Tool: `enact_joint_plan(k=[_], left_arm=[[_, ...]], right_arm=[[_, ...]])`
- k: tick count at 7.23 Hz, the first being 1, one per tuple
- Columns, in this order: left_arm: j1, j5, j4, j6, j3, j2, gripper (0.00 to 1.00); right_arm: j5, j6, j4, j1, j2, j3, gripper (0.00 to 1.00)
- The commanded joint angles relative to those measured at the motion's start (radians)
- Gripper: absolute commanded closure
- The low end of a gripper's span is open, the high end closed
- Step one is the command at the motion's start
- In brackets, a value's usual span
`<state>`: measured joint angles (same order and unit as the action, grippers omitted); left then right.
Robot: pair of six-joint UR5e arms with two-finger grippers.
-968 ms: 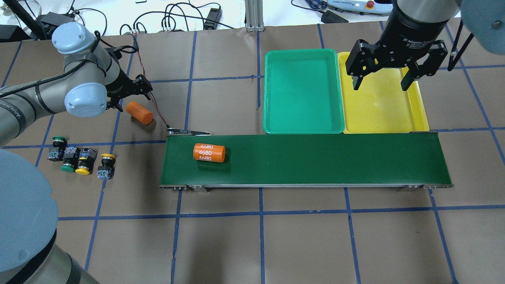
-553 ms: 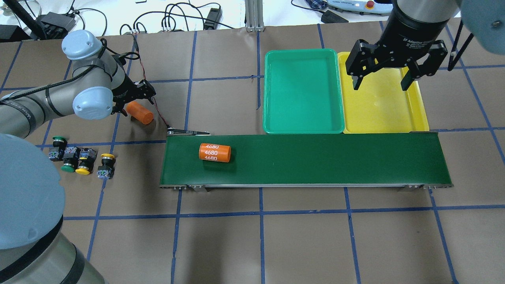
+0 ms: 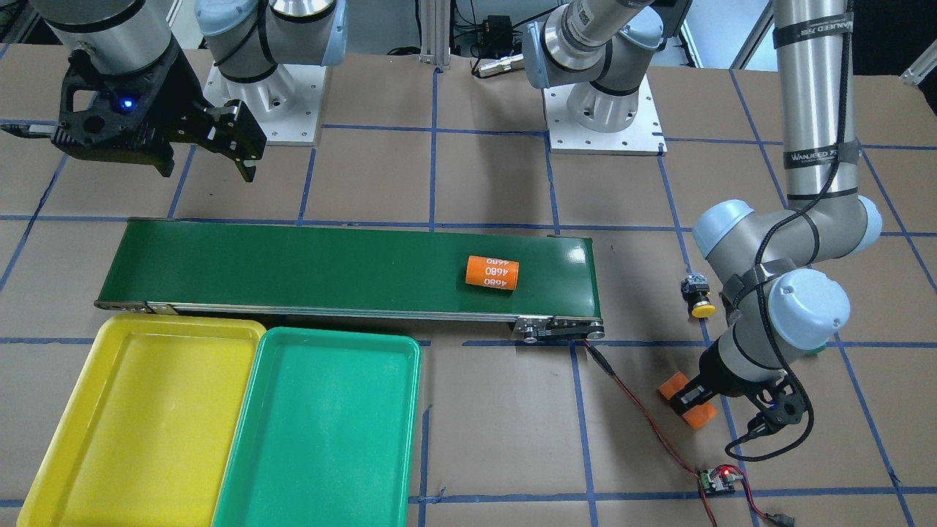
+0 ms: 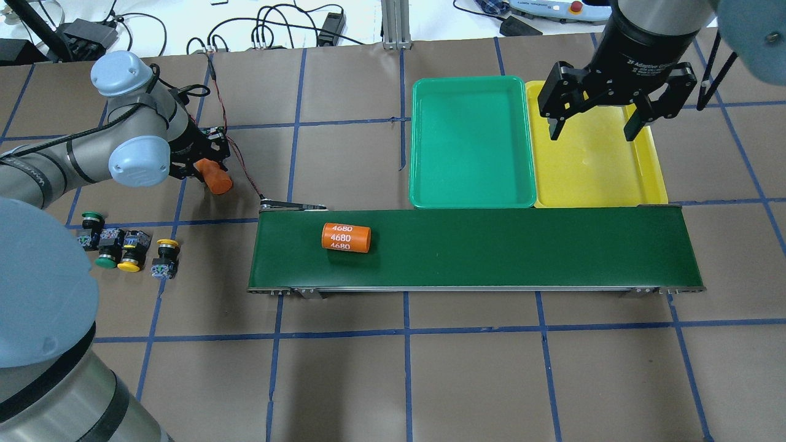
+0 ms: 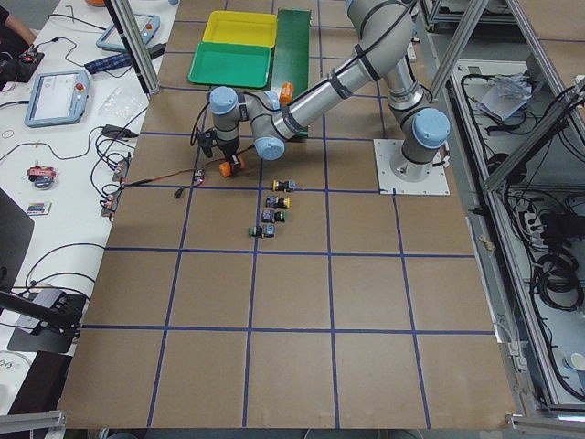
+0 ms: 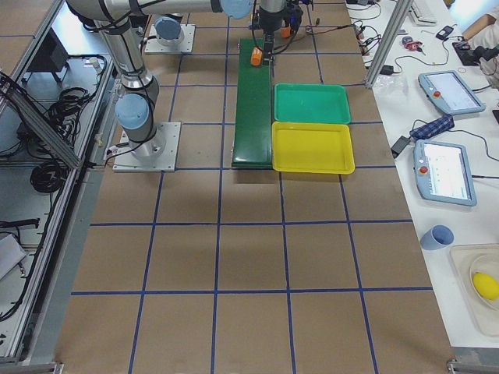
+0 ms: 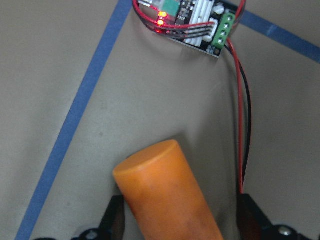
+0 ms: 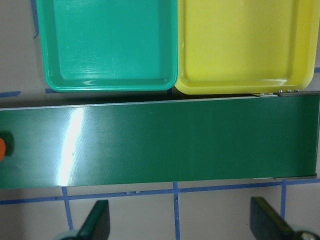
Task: Sort buttons by color to trays
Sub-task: 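Grasp the plain orange cylinder with the left gripper and lift it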
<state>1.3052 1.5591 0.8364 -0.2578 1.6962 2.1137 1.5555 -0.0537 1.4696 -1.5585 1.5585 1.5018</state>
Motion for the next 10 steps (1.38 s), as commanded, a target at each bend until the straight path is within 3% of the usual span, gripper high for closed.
enact_joint_plan(k=[1,3,5,9,10], left_arm=[[0.002,-0.001,0.026,-0.148,0.01,-0.049,1.0],[0.015,-0.074,0.137,-0.362,0.013,-0.147,1.0],[0.093,-0.074,0.171,-0.544,0.058,-0.234,1.0],[0.205,-0.07,0.167,-0.781,0.282,-0.397,1.0],[0.248,-0.064,0.167,-0.855,0.299,-0.412,1.0]], right_arm=[[0.0,0.0,0.0,0.0,0.0,0.0,0.0],[0.0,0.0,0.0,0.0,0.002,0.0,0.0],[0.0,0.0,0.0,0.0,0.002,0.0,0.0],[0.0,0.0,0.0,0.0,0.002,0.0,0.0],[0.0,0.0,0.0,0.0,0.002,0.0,0.0]])
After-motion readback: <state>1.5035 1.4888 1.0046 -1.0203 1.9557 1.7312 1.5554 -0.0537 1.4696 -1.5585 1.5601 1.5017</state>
